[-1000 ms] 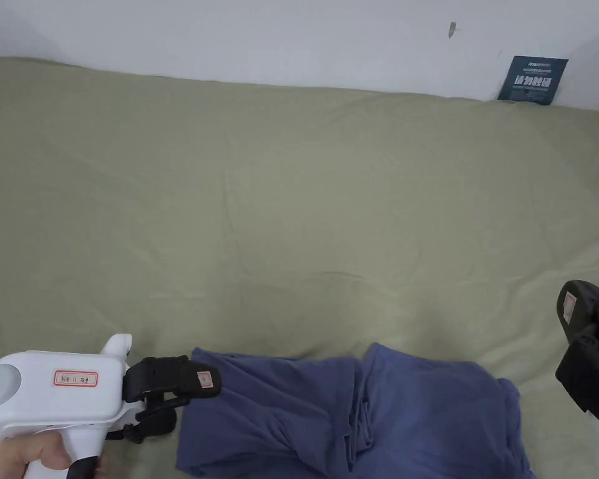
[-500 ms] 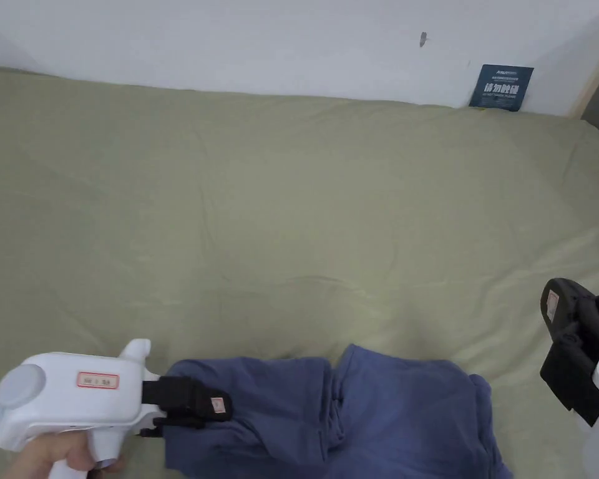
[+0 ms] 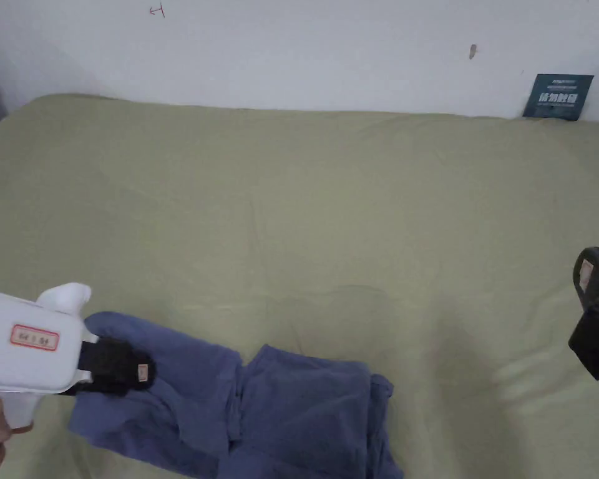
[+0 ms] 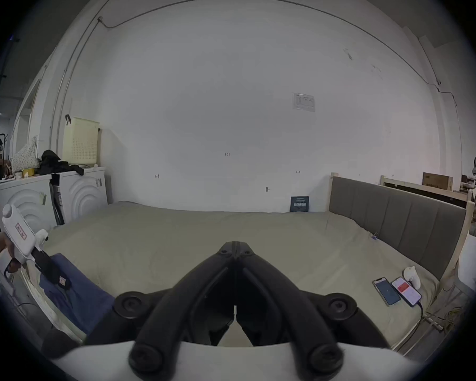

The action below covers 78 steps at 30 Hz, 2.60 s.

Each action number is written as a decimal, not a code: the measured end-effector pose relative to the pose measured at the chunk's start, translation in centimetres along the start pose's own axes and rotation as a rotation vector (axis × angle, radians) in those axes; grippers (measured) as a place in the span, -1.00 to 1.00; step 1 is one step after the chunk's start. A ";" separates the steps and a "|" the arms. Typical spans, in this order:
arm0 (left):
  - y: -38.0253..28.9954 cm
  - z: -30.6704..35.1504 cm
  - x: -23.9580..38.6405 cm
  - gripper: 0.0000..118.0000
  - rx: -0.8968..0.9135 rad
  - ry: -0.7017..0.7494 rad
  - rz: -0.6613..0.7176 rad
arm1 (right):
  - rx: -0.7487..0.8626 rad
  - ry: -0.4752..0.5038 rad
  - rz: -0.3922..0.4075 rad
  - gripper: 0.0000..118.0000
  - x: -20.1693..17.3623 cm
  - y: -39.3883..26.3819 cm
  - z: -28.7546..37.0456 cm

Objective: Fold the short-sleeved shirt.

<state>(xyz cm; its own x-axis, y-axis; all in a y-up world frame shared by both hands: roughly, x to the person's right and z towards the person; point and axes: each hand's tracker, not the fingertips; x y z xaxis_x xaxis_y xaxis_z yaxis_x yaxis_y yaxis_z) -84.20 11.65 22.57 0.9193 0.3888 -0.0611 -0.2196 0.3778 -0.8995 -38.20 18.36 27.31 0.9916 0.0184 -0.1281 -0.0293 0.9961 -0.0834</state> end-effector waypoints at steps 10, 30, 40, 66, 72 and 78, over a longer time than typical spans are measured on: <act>0.9 -8.3 16.2 -0.73 -0.151 0.239 -0.282 | -0.015 -0.027 -0.020 -0.98 1.8 -0.7 0.9; -3.6 -15.2 10.8 -1.00 -0.056 -0.467 0.141 | -0.090 -0.060 -0.053 -0.98 3.3 -2.4 0.2; -7.2 -20.8 9.4 -1.00 -0.070 -0.494 0.186 | -0.229 0.066 -0.109 -0.98 2.6 -4.7 -0.2; -1.2 -15.0 -6.0 1.00 -0.113 -0.524 0.182 | -1.060 0.897 -1.033 -0.98 -2.0 -27.2 -17.9; -0.1 -18.6 -3.7 0.90 -0.168 -0.777 0.274 | -1.070 0.900 -1.065 -0.98 -2.2 -27.0 -17.6; -0.8 -21.7 -4.2 -0.54 -0.172 -0.655 0.228 | -1.074 0.862 -1.005 -0.98 -2.0 -26.2 -17.7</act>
<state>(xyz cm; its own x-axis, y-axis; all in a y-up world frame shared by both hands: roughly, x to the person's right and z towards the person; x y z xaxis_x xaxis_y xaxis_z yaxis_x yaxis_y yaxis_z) -80.82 -8.53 14.11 0.4600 0.8874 -0.0315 -0.2786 0.1105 -0.9540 -41.65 -9.34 12.22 0.3313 -0.9427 -0.0403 0.0956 0.0761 -0.9925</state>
